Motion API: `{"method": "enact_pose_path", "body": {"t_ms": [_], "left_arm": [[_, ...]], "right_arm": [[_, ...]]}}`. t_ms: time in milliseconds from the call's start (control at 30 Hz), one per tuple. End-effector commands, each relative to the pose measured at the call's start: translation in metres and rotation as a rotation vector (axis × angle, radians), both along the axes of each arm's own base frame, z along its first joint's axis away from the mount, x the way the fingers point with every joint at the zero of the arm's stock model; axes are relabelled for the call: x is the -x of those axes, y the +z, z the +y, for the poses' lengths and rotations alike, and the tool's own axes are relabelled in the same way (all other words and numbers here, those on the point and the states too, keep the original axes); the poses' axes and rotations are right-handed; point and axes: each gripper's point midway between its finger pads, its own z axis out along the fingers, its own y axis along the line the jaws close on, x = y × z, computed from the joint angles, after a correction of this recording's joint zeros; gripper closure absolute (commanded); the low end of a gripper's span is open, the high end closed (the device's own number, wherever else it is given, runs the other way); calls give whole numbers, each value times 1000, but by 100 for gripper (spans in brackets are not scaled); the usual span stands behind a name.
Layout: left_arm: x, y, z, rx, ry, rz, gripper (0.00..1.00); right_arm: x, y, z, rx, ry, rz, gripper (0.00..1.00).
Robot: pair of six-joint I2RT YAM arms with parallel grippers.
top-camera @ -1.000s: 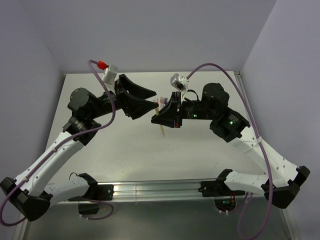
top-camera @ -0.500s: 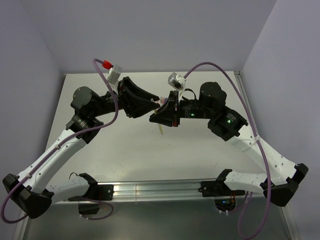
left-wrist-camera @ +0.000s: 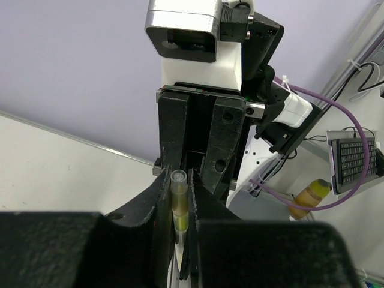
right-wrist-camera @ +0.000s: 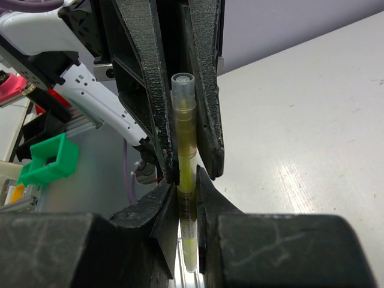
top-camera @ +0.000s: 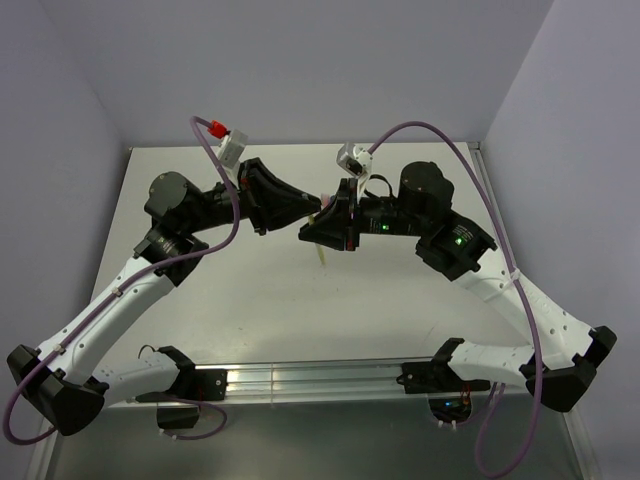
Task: Insert the pens into the pen caps
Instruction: Press the pen cap onto the pen.
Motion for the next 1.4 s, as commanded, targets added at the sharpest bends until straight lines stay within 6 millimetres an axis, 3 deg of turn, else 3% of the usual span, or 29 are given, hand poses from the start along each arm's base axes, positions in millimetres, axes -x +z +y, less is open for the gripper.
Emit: {"method": "enact_pose_path", "body": {"t_ms": [0,67,200,333,667,767,900,1167,1367], "left_arm": [[6,16,5,29,-4,-41,95],[7,15,5,29,-7,-43,94],[8,18,6,32,-3,-56,63],[6,19,7,35,11,-58,64],[4,16,4,32,3,-48,83],[2,15,3,25,2,-41,99],[1,10,2,12,11,-54,100],[-18,-27,-2,-105,180,-31,100],[-36,-53,-12,-160,330,38,100]], "right_arm": [[3,18,0,-28,4,-49,100],[2,17,0,-24,1,-49,100],[3,15,0,-16,4,-40,100],[4,13,-1,-14,2,-39,100],[3,10,-1,-1,1,-36,100],[2,10,-1,0,-6,-34,100],[-5,13,-2,2,-51,-30,100],[-64,29,-19,5,-405,-7,100],[-88,46,-33,-37,-571,-7,100]]}}
